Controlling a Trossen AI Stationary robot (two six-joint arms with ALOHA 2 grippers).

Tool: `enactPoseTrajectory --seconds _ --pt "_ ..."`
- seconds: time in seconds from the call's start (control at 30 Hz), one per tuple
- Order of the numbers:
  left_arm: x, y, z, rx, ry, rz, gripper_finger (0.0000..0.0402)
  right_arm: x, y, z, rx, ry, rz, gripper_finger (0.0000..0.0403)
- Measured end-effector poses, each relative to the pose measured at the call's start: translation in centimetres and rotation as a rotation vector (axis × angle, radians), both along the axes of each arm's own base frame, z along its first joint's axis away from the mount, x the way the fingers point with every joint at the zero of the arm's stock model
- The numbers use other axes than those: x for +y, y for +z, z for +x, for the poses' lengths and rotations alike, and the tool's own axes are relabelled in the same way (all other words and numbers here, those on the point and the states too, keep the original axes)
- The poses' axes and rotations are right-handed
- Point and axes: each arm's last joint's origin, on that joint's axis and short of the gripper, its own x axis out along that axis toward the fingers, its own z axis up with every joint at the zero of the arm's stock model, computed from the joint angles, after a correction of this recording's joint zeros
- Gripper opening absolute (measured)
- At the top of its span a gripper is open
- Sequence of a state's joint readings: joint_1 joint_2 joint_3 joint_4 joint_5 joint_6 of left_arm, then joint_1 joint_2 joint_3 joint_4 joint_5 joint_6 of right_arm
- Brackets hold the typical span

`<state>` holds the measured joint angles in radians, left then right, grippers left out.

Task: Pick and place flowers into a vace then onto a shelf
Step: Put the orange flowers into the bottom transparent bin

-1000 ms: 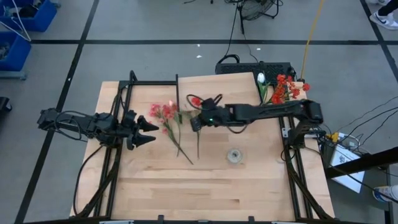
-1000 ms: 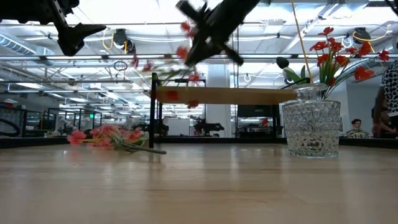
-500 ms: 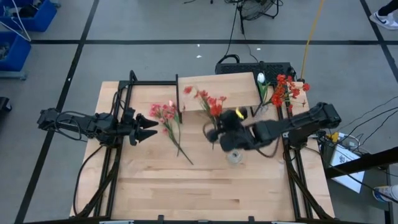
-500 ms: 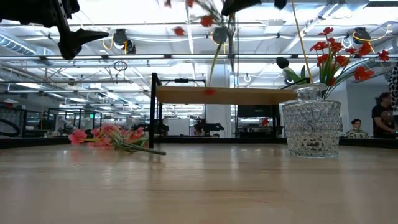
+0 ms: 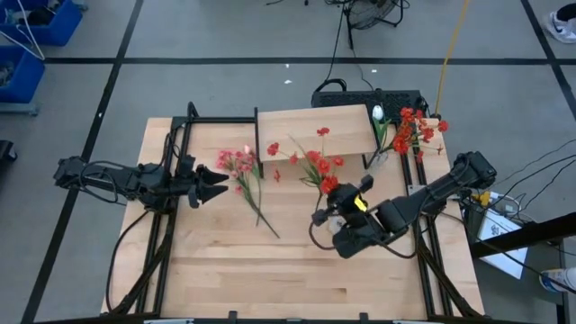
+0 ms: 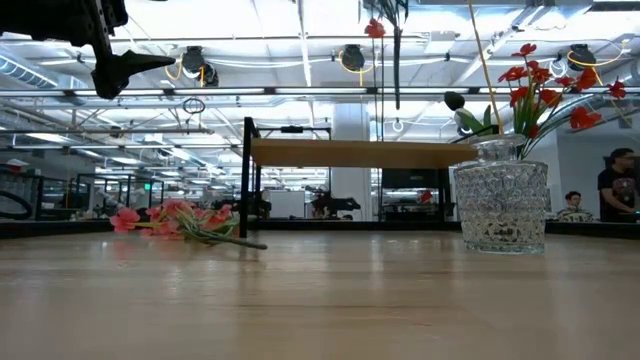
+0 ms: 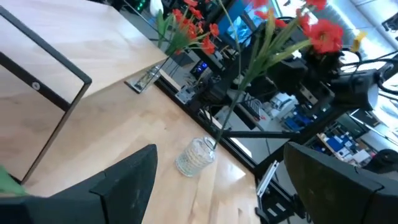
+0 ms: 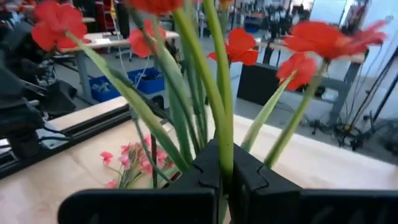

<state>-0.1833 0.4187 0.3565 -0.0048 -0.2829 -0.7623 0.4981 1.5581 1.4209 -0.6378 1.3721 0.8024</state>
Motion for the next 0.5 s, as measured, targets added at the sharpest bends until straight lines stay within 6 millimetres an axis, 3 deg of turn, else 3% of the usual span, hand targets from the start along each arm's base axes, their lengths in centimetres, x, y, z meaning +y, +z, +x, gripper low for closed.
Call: enactPoseTrajectory --seconds 0.27,0.5 --pt "0.0 0.0 0.0 -0.002 0.003 -0.027 0.0351 1.2 -0.5 -1.0 0.084 0.048 -0.068 0.0000" --pt "0.0 0.0 0.0 -0.004 0.010 -0.032 0.0351 0.9 0.4 -4.2 0.112 0.096 -0.022 0.0000"
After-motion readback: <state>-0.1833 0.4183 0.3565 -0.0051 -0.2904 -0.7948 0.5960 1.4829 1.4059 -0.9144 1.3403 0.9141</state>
